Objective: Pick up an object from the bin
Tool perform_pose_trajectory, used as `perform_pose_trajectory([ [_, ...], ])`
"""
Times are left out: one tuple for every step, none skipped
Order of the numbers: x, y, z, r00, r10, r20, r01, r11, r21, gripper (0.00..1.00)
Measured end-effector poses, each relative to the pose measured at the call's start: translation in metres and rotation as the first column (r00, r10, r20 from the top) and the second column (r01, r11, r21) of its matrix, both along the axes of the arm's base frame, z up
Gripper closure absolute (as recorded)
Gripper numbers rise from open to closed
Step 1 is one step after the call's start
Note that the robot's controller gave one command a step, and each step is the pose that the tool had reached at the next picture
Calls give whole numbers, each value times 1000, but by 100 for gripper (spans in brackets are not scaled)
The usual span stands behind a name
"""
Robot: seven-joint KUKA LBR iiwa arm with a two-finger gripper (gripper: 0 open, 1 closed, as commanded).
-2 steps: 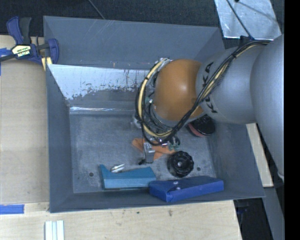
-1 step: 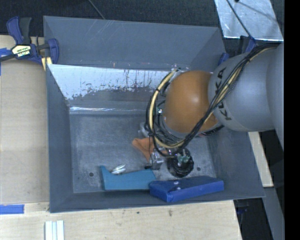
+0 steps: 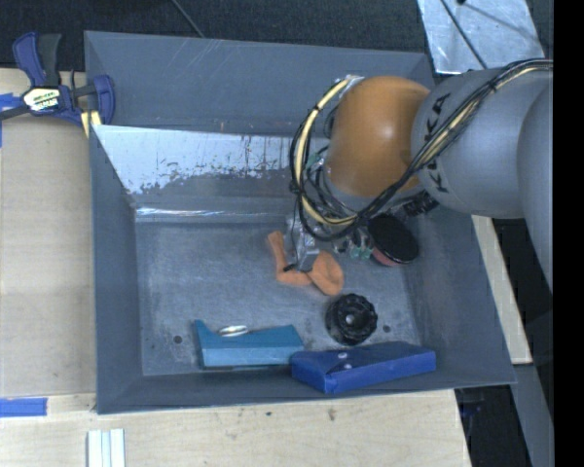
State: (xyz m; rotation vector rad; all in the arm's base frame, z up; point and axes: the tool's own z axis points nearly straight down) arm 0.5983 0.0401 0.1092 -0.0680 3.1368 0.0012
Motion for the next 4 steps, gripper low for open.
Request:
perform_pose_trajectory([
  [0,0,0,1000,-1,0,1,1000,0,0],
  [0,0,0,1000,-1,0,1,1000,0,0],
  [6,-13,-38,1000,30,1,-30,1000,0,100],
  [6,-13,-38,1000,29,1,-29,1000,0,100],
])
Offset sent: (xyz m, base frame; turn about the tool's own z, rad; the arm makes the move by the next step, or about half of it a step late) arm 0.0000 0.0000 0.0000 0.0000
